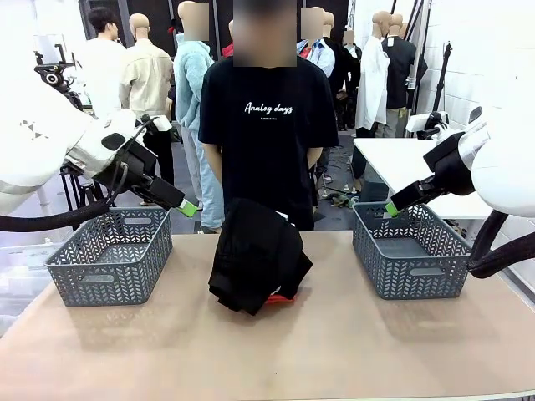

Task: Sort the tops and bottoms.
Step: Lift clothes from the center of the table with your left hand.

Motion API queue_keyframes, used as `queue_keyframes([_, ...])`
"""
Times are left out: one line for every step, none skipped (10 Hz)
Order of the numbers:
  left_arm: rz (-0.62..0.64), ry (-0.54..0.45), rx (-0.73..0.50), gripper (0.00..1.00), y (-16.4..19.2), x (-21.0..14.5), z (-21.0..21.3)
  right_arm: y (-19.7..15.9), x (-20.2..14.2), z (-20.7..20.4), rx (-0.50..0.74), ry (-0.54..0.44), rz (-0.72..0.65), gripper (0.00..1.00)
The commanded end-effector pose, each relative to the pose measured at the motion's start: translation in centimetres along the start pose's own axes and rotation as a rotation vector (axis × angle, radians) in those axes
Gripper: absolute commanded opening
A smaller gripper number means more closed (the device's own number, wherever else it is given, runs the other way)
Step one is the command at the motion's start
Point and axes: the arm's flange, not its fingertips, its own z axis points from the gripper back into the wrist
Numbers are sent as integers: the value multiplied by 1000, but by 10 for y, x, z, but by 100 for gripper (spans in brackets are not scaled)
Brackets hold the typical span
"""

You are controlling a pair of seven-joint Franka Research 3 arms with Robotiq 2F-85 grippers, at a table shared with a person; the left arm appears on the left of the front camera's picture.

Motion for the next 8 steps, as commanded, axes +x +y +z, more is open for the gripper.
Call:
queue_keyframes([1, -1, -5, 100, 0, 0, -1, -1, -1, -1, 9, 1, 3, 100])
queue_keyframes([-74, 20, 7, 100, -10, 22, -12, -1, -1, -1, 9, 1, 3, 100])
queue_keyframes([-184, 32, -4, 100, -22, 59, -32, -1, -1, -1, 9, 1, 3, 100])
queue_keyframes([-288, 57, -12, 100, -33, 93, -55, -1, -1, -1, 9, 1, 3, 100])
queue_keyframes([-360, 83, -24, 100, -42, 119, -73, -1, -1, -1, 9, 1, 3, 100])
queue_keyframes([-396, 142, -3, 100, -48, 136, -90, -1, -1, -1, 9, 1, 3, 100])
queue_keyframes([-398, 205, 3, 100, -45, 143, -111, -1, -1, -1, 9, 1, 3, 100])
queue_keyframes([-382, 245, 14, 100, -42, 144, -125, -1, -1, -1, 9, 1, 3, 100])
